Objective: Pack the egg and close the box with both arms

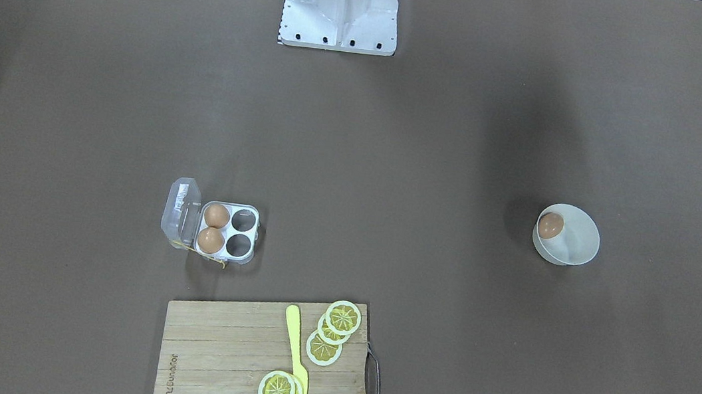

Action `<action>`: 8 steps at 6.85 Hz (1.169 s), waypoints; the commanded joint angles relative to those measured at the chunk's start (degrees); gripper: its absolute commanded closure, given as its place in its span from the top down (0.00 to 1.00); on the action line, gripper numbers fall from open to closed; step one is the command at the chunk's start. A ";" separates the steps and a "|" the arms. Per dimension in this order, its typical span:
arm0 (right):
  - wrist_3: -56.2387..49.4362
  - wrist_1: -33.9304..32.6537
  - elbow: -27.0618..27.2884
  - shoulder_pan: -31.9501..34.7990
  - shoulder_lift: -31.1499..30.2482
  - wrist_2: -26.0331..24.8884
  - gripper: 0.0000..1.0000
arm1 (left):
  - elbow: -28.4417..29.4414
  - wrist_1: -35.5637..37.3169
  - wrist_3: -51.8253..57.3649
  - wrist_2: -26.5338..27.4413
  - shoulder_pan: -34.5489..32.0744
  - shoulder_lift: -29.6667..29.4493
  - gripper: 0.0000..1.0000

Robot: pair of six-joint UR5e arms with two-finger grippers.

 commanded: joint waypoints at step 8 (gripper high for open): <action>0.00 -0.09 0.99 0.00 -0.14 0.27 1.00 | 1.41 -3.29 -7.20 -0.06 4.67 -7.18 0.97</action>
